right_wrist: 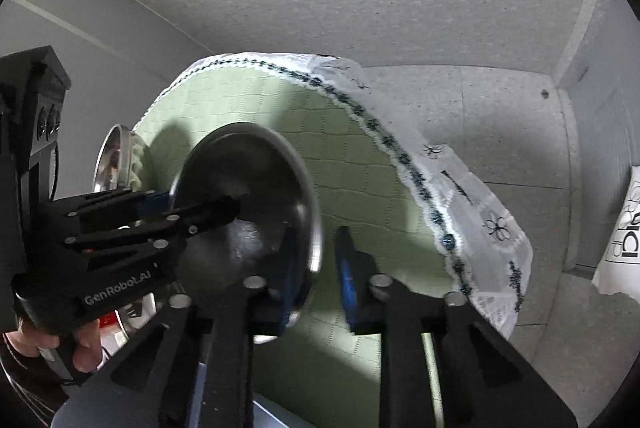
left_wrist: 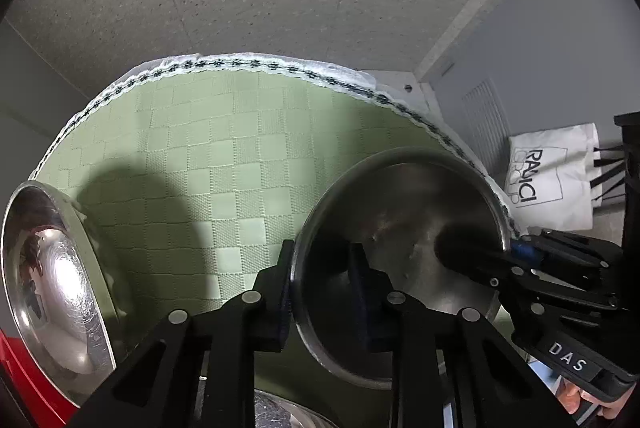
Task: Organize plates and bowls
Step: 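Grasp a small steel bowl rim with both grippers and lift it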
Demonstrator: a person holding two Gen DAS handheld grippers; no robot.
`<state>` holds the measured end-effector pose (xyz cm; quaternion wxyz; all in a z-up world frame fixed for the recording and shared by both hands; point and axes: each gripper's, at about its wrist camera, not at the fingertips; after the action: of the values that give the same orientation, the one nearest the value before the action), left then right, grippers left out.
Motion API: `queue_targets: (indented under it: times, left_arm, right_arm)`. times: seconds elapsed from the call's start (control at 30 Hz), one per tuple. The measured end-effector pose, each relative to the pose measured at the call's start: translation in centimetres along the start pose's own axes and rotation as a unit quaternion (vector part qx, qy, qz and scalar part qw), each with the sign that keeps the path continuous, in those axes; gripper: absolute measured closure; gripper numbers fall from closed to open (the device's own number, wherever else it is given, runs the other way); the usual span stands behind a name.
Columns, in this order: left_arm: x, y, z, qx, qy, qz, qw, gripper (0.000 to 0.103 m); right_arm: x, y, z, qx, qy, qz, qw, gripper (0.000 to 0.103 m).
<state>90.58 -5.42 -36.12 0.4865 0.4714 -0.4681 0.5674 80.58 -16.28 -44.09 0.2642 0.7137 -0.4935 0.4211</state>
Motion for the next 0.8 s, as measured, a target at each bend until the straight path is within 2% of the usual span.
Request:
queue_targets:
  times: [0.13,0.4,0.6,0.7,0.8]
  left_arm:
    - [0.3,0.1,-1.1,0.003,0.010,0.007,0.9999,0.088]
    - [1.0,0.0,-1.9,0.013,0.024,0.040,0.9988,0.088]
    - [4.8,3.6,-2.5,0.023,0.028,0.081,0.9960,0.088]
    - [6.0,6.2,-5.2,0.050,0.039,0.101,0.9928,0.088]
    - [6.4,8.7,-7.4,0.070,0.035,0.111,0.9907,0.088]
  right_arm:
    - [0.0,0.1,-0.1,-0.004,0.002,0.001,1.000,0.094]
    - [3.1,1.2,-1.3,0.011,0.010,0.029,0.999,0.094]
    - [6.9,2.6,-4.5,0.043,0.014,0.059,0.997,0.094]
    - [7.7,3.1,-6.8,0.067,0.010,0.063,0.996,0.094]
    - [7.2,3.7,-9.7,0.093,0.009,0.058,0.994,0.094]
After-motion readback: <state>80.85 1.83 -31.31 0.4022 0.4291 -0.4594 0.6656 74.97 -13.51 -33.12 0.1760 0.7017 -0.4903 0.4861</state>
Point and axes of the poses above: each gripper's, at about its wrist camera, not at the fingertips, and x roughly against the way its jaws point, z to its right, y to its underside, and after that the axes turned 6 degrees about -z, right-handed
